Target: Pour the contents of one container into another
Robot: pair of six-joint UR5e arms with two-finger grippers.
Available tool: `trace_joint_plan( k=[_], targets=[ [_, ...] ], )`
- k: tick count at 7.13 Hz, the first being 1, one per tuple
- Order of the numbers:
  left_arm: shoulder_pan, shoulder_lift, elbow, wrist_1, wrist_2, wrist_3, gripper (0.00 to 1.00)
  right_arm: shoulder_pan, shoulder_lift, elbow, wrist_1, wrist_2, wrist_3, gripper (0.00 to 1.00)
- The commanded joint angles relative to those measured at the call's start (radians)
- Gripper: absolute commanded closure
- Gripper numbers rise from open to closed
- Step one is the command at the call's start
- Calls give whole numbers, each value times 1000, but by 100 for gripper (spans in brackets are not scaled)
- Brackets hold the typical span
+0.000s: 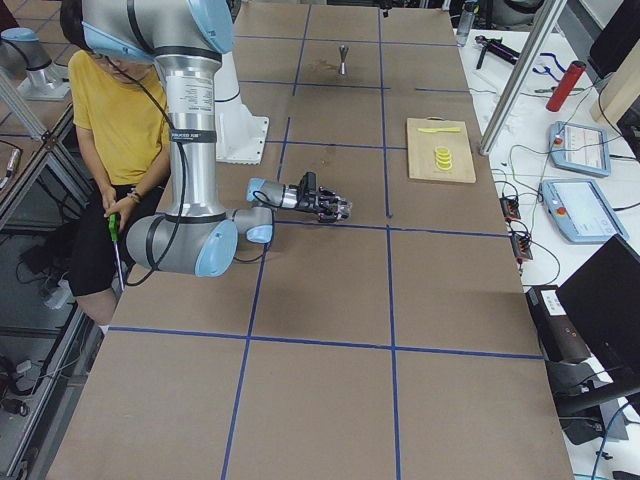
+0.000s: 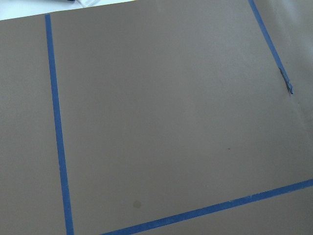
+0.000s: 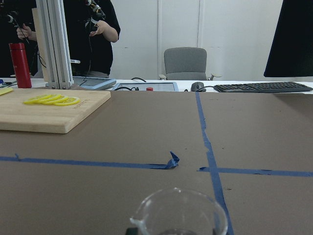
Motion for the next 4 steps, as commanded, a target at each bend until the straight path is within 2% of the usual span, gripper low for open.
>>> trace_joint_plan(
  k=[1,4],
  targets=[
    [0,9,-4,-1,0,0,0,0,1,2,1,0,0,17],
    [0,11,-9,-2,0,-2,0,0,1,2,1,0,0,16]
  ],
)
